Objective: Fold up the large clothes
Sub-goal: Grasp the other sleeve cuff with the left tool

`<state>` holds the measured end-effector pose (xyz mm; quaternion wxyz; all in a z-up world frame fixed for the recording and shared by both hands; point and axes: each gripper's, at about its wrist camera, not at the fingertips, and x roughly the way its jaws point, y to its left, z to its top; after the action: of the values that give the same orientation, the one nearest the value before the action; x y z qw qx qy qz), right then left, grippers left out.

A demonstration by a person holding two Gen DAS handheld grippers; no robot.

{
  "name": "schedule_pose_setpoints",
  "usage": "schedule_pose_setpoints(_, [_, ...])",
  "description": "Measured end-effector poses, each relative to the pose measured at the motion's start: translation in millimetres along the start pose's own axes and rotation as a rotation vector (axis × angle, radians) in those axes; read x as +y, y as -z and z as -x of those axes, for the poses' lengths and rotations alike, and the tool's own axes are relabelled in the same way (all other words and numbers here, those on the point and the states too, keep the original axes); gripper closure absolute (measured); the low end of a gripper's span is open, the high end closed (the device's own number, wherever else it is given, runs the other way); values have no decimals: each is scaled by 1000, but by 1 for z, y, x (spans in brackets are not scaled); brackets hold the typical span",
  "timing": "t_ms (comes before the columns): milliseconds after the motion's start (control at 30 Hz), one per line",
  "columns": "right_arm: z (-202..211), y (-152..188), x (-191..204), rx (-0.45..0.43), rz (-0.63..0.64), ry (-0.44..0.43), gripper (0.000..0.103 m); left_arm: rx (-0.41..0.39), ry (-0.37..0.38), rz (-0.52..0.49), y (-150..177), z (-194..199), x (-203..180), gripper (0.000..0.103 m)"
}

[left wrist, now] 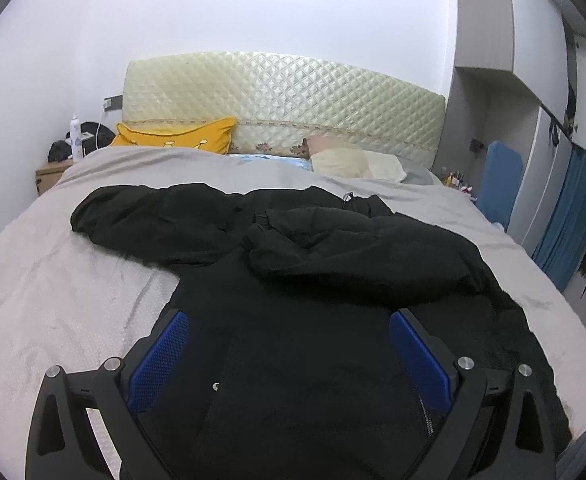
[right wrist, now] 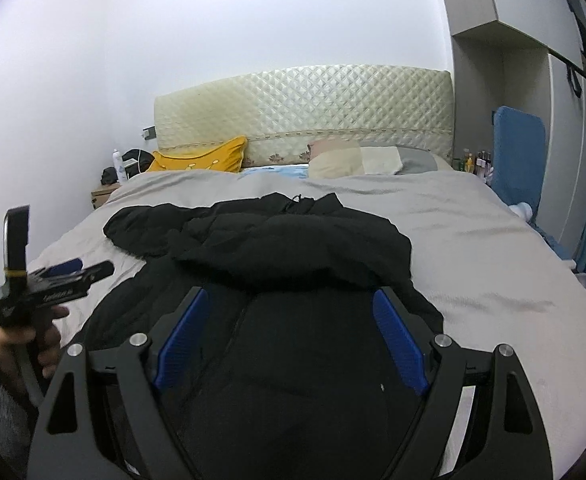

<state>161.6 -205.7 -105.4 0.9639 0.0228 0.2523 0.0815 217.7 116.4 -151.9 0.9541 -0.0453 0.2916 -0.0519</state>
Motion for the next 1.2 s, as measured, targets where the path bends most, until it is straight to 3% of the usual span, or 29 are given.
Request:
schedule_pose_setpoints(433, [27,36,-9,-106,6,153,17,-1,-12,-67,10,6,-22,4])
schedule_pose_setpoints(633, [18,40,-6,-120,44,158,17,5,-6,-116,-14,4,-19,4])
schedule_pose_setpoints(867, [4,41,-14,-101,10,156,17,3,-26,-113,-70,-5,26,4])
schedule_pose_setpoints(1200, [-17,40,-17,-71,-14,179,17,38,-110,35,-133,-53,154,4])
